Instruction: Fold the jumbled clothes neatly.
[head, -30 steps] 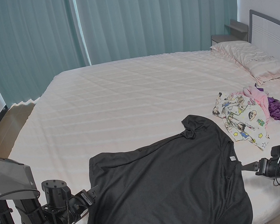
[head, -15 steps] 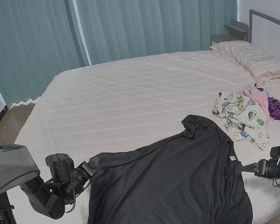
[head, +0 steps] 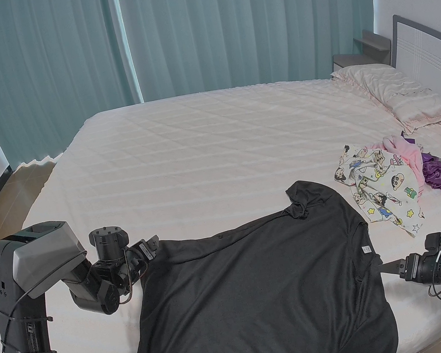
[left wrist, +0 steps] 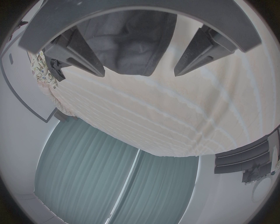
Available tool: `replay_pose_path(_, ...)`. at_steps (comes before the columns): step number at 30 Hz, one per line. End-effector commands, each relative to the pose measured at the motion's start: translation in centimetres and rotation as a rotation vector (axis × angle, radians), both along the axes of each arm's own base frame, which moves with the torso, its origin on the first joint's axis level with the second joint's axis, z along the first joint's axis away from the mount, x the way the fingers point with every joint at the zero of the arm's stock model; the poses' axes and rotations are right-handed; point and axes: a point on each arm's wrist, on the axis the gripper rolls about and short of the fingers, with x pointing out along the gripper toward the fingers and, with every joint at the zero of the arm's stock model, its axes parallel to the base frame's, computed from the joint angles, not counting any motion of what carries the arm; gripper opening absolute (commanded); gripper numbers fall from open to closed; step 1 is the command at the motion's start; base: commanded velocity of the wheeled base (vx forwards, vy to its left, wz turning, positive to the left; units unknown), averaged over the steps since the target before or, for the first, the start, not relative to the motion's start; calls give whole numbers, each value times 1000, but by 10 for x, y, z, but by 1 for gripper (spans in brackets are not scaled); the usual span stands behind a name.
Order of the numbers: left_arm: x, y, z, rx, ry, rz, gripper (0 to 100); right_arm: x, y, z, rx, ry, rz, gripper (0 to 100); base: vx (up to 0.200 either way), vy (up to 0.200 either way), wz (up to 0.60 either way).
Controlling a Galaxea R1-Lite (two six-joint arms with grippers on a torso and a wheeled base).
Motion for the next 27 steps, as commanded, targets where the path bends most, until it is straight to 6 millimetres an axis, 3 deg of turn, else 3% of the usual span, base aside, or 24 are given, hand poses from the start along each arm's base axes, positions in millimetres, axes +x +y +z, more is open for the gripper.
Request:
replay_pose_path(1, 11, 2, -20, -10, 14, 13, 100, -5, 5, -3, -1, 23, 27, 100, 0, 0, 0)
replay_pose_path(12, 21, -1, -21, -181, -8, 20, 100, -4, 8, -2, 2, 18, 33, 100, 0, 0, 0)
replay_pose_path(13, 21, -2, -22, -186, -2, 12, 0, -3, 8, -2, 3, 15, 32, 100, 0, 0, 0)
replay_pose_path(17, 21, 1, -24, -187, -1, 18, 0, 5, 8, 2, 4, -22, 32, 100, 0, 0, 0)
replay_pose_path(20, 23, 8, -23, -190, -6, 31, 0, 28, 13, 9, -7, -109, 20, 100, 0, 0, 0)
replay_pose_path(27, 29, 24, -6, -226, -89, 83, 0, 105, 44, 17, -76, -265, -124, 100, 0, 0, 0)
